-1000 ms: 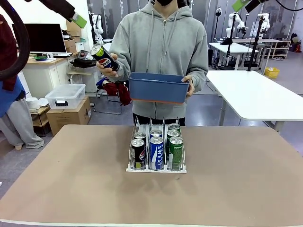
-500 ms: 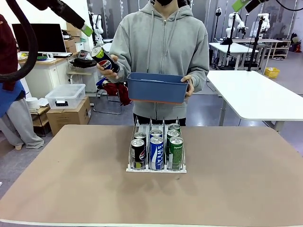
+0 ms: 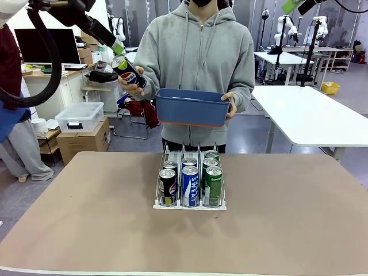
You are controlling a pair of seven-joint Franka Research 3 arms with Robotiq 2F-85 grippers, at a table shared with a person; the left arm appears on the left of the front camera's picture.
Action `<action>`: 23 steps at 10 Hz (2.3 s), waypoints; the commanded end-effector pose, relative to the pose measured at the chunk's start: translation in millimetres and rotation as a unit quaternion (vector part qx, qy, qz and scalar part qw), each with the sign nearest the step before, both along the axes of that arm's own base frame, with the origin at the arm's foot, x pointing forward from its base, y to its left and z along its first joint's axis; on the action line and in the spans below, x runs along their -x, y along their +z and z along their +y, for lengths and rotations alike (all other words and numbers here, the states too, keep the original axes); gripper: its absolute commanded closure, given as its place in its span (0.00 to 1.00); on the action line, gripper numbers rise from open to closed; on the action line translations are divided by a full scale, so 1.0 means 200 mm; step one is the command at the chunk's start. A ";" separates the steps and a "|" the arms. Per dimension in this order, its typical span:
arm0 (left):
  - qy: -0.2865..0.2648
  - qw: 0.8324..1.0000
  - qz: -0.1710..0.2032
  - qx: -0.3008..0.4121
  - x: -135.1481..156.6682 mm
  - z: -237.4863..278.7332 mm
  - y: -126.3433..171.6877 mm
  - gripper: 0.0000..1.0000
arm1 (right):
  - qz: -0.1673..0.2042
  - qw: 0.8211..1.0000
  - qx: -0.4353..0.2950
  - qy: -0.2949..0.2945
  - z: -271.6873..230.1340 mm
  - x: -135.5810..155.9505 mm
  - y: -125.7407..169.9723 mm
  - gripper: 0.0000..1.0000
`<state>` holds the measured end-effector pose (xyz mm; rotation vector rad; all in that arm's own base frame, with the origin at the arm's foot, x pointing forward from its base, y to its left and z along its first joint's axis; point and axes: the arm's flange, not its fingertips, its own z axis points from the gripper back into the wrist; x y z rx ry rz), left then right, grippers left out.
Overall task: Fill the beverage cans into the dispenser.
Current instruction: Pick up the Pepsi coke handed by the human.
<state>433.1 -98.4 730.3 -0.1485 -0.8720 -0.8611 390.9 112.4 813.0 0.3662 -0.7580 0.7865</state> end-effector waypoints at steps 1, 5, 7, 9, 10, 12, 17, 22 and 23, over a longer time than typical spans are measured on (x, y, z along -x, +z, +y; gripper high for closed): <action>-0.004 1.000 -0.002 0.024 -0.06 0.01 -0.03 0.00 | 0.001 1.000 0.000 -0.001 0.00 0.00 -0.01 0.00; -0.005 0.999 0.025 0.033 -0.13 -0.01 -0.15 0.00 | 0.001 1.000 0.000 -0.001 0.00 0.00 -0.01 0.00; -0.008 0.999 0.035 0.037 -0.14 -0.01 -0.19 0.00 | 0.001 1.000 0.000 -0.001 0.00 0.00 -0.01 0.00; -0.012 0.998 0.046 0.036 -0.16 0.00 -0.24 0.00 | 0.001 1.000 0.000 -0.001 0.00 0.00 -0.01 0.00; -0.012 0.998 0.054 0.040 -0.17 0.01 -0.27 0.00 | 0.001 1.000 0.000 -0.001 0.00 0.00 -0.01 0.00; -0.016 0.997 0.063 0.038 -0.18 0.01 -0.31 0.00 | 0.001 1.000 0.000 -0.001 0.00 0.00 -0.01 0.00; -0.010 0.998 0.051 0.047 -0.22 -0.01 -0.32 0.00 | 0.001 1.000 0.000 -0.001 0.00 0.00 -0.01 0.00; -0.016 0.998 0.048 0.045 -0.24 -0.03 -0.29 0.00 | 0.001 1.000 0.000 -0.001 0.00 0.00 -0.01 0.00; -0.016 0.998 0.048 0.045 -0.24 -0.03 -0.29 0.00 | 0.001 1.000 0.000 -0.001 0.00 0.00 -0.01 0.00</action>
